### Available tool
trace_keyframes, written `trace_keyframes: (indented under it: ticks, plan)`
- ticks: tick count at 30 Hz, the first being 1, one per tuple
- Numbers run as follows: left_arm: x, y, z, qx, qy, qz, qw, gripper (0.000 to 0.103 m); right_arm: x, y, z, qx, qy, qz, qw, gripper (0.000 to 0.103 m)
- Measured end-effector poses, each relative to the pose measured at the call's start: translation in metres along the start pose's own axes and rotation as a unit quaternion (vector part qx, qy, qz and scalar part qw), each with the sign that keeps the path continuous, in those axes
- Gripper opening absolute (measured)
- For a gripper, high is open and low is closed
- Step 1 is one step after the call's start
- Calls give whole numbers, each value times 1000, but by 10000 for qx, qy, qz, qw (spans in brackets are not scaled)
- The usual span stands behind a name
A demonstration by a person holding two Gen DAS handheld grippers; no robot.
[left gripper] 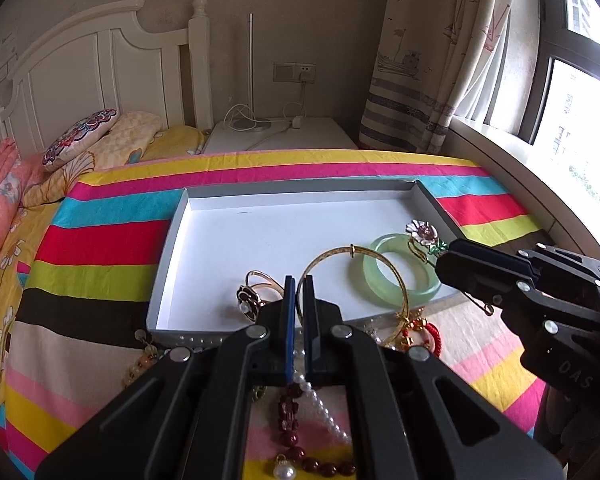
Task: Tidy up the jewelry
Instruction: 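Lower the gold bangle into the box with the left gripper while the right drops the brooch in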
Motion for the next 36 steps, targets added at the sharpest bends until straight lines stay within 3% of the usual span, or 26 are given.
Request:
trace_keyframes:
  ticks: [13, 23, 36]
  plan:
    - [66, -29, -23, -125, -463, -522, 9975, 3, 57, 29, -22, 398, -130, 246, 9988, 17]
    - [85, -35, -26, -245, -598, -545, 9964, 4, 84, 41, -14, 544, -311, 352, 9974, 17]
    - [105, -26, -37, -149, -719, -653, 9952, 5, 88, 54, -14, 834, -350, 387, 9952, 18]
Point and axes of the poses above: each gripper's, at about its wrist camera, not at the fingertips, and x roughly the way its jaws point, y to its right, z to its underside, the point moved 10 cm from there along x, roughly the way its jaws point, and after that the axes turned 6 degrees about -z, right-handed, at the moved point
